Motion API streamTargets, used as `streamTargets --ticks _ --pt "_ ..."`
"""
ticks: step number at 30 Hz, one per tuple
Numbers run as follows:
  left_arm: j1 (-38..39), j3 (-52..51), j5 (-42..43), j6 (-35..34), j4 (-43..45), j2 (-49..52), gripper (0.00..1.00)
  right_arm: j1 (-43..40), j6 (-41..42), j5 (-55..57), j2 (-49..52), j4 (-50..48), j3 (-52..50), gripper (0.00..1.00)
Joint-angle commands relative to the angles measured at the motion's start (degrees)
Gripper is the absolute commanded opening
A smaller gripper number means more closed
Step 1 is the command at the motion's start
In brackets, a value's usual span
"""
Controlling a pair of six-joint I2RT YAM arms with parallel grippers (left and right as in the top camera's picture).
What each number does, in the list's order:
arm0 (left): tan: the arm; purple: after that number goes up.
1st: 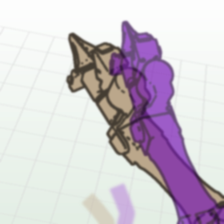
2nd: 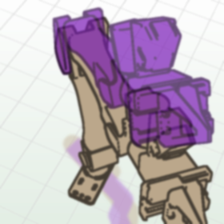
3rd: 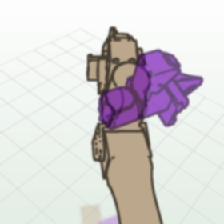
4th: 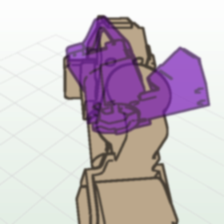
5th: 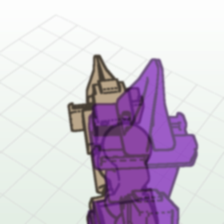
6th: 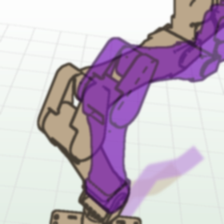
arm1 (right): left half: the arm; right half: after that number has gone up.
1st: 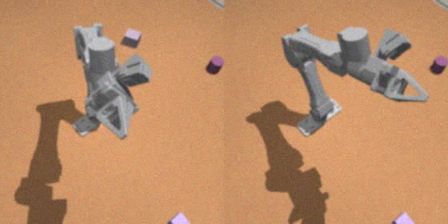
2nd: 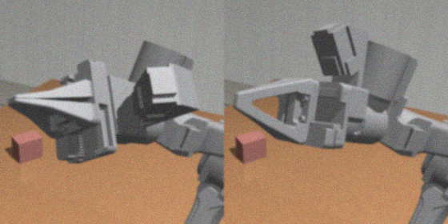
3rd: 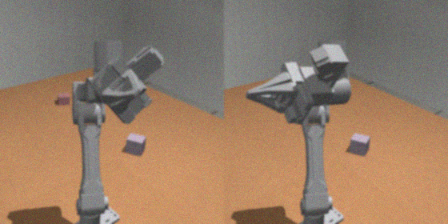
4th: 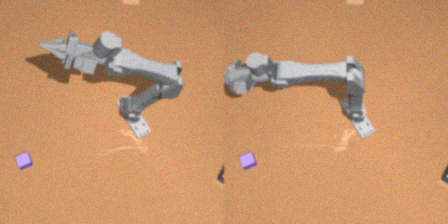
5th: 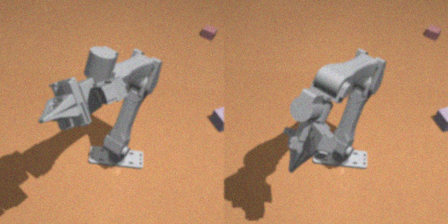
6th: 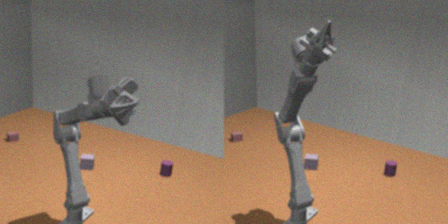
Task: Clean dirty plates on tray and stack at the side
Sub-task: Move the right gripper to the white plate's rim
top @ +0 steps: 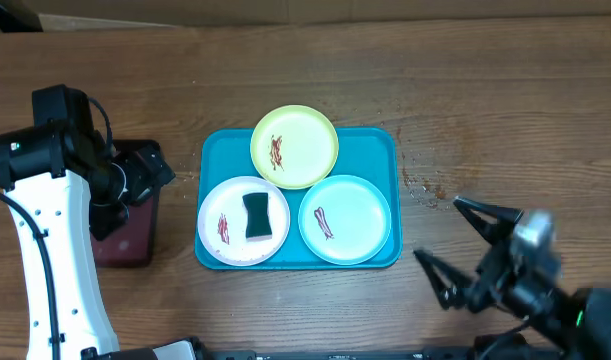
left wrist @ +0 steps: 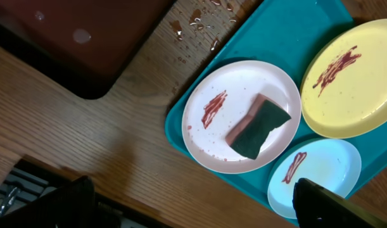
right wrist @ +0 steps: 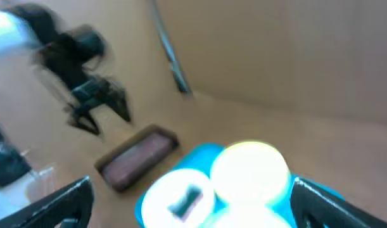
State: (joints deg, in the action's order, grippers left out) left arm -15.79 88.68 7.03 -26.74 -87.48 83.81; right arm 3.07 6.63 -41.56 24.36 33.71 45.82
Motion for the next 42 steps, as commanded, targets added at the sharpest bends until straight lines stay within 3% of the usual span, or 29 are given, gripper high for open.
streamTargets --ticks 1,3,7,10,13,17,20,22,23,25,26,27,29,34,42 --pt "-0.2 -0.2 0.1 -0.7 0.0 0.0 1.00 -0.4 -11.1 12.3 17.0 13.5 16.2 1.00" --pt "-0.2 -0.2 0.1 -0.7 -0.2 0.0 1.00 -0.4 -7.8 8.4 27.3 21.4 26.0 1.00" --pt "-0.2 -0.2 0.1 -0.7 -0.3 0.0 1.00 -0.3 -4.2 -11.2 40.2 27.4 36.2 1.00" --pt "-0.2 -0.2 0.2 -0.7 -0.7 0.0 1.00 2.3 -2.0 -20.6 47.7 22.8 37.1 0.82" --pt "-0.2 -0.2 0.2 -0.5 -0.9 0.0 1.00 7.8 6.2 -7.8 52.8 21.2 37.1 0.74" --pt "-0.2 -0.3 0.3 -0.5 -0.8 0.0 1.00 22.5 24.1 30.8 59.9 22.1 37.1 0.70" --pt "0.1 -0.3 0.5 -0.5 -0.7 0.0 1.00 32.5 29.7 42.6 66.2 18.9 37.1 0.63" --pt "0.3 -0.3 0.5 -0.5 -0.8 0.0 1.00 36.8 29.8 45.8 70.2 15.2 37.1 0.60" --pt "0.5 -0.3 0.4 -0.5 -0.8 0.0 1.00 38.6 29.2 47.1 72.2 13.6 37.1 0.52" --pt "0.5 -0.4 0.5 -0.3 -1.2 0.0 1.00 41.2 29.0 48.5 75.8 10.8 37.1 0.51" --pt "0.5 -0.5 0.4 -0.2 -1.3 0.0 1.00 42.1 29.0 48.4 77.4 9.5 37.1 0.56" --pt "0.5 -0.5 0.5 -0.1 -1.4 0.0 1.00 42.9 29.2 48.4 78.8 8.3 37.1 0.71" --pt "0.5 -0.5 0.4 0.0 -1.4 0.0 1.00 43.9 29.4 48.2 81.5 6.1 37.1 0.70" --pt "0.5 -0.5 0.4 -0.1 -1.2 0.0 1.00 44.2 29.4 46.1 85.3 4.8 37.1 0.42" --pt "0.5 -0.5 0.5 -0.1 -0.9 0.0 1.00 44.2 29.0 43.7 90.9 3.7 37.0 0.41"
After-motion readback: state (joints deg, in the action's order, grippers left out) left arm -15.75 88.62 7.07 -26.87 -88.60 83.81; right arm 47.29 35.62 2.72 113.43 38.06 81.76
